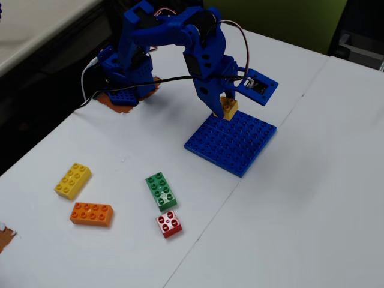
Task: Pick up the 2x2 yellow block and go up the 8x8 blue block.
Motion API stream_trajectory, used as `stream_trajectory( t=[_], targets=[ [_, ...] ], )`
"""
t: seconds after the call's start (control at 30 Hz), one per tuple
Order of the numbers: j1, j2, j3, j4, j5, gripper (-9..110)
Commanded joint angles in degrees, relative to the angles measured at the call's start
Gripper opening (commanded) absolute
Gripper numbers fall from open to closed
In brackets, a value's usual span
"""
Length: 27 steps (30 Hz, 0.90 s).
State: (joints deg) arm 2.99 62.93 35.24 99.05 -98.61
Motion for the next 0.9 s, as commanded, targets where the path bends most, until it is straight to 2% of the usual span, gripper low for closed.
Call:
stream_trajectory(
  t=[0.0, 0.87],
  targets=[
    [-0.6, 0.4, -2.4, 0.1, -0.2, 0],
    [-0.6, 0.4, -2.2, 0.2, -0.3, 0]
  ],
)
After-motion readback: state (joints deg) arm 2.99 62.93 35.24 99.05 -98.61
